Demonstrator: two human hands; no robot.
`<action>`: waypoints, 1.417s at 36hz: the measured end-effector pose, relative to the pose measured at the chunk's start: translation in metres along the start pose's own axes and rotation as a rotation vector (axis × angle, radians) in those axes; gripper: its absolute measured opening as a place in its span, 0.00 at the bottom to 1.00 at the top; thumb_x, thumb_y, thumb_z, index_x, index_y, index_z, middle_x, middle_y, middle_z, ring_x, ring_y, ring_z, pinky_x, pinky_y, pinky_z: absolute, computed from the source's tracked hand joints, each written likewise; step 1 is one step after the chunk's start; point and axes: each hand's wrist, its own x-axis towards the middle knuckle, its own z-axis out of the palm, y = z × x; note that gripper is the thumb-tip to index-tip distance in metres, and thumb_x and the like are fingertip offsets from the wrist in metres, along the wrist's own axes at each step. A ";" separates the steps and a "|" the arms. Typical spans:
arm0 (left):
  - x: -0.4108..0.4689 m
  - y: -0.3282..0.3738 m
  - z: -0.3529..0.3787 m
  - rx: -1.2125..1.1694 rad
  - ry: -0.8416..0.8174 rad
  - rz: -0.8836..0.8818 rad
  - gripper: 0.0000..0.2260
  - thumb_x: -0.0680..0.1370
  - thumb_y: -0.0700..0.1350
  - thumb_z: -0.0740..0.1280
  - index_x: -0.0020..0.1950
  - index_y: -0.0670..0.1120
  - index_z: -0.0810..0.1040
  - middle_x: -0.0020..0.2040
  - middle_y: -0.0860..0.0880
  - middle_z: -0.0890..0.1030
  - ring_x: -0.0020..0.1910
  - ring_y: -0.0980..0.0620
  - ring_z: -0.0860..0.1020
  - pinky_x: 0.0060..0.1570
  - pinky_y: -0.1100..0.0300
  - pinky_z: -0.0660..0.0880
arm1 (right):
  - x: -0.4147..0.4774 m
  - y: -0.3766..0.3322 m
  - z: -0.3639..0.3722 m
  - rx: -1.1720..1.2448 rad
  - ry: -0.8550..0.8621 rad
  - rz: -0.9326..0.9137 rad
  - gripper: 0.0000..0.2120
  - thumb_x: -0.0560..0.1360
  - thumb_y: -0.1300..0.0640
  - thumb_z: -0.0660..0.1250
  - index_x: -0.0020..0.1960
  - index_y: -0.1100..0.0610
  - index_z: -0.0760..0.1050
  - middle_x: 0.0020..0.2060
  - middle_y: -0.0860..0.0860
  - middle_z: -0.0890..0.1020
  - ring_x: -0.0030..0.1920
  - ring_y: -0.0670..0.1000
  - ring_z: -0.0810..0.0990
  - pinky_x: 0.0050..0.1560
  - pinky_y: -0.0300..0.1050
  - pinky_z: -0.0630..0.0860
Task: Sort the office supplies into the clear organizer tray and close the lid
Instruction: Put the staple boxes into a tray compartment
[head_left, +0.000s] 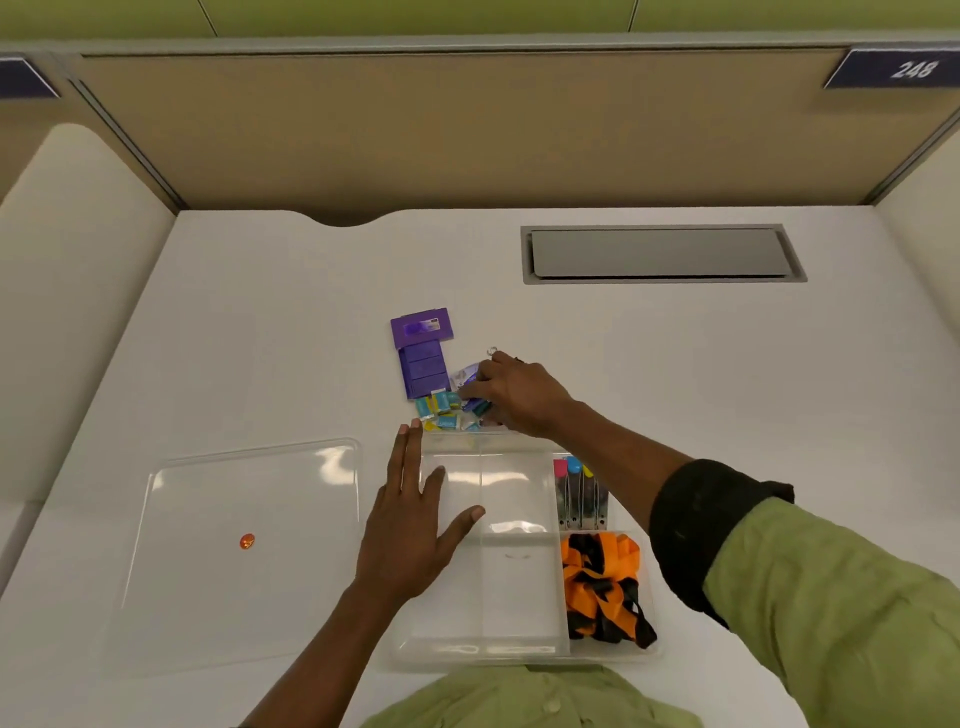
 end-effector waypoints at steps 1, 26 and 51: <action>0.000 0.000 0.000 -0.003 0.005 0.001 0.43 0.76 0.80 0.47 0.78 0.54 0.72 0.86 0.58 0.35 0.86 0.54 0.40 0.78 0.38 0.68 | -0.002 0.002 0.001 0.012 0.023 0.019 0.22 0.74 0.50 0.74 0.66 0.51 0.77 0.60 0.57 0.80 0.58 0.57 0.77 0.48 0.51 0.79; 0.001 -0.008 0.011 -0.057 0.113 0.032 0.21 0.82 0.67 0.62 0.65 0.54 0.81 0.87 0.57 0.43 0.84 0.63 0.38 0.73 0.44 0.73 | -0.009 0.015 0.024 0.437 0.177 0.312 0.15 0.73 0.55 0.75 0.58 0.51 0.80 0.52 0.53 0.81 0.52 0.50 0.73 0.47 0.42 0.68; 0.000 -0.010 0.010 -0.092 0.161 0.114 0.17 0.82 0.61 0.67 0.61 0.50 0.82 0.88 0.53 0.46 0.87 0.53 0.47 0.67 0.51 0.77 | -0.135 -0.105 0.020 0.749 0.488 0.580 0.09 0.72 0.54 0.77 0.51 0.51 0.84 0.43 0.44 0.81 0.43 0.45 0.79 0.41 0.39 0.80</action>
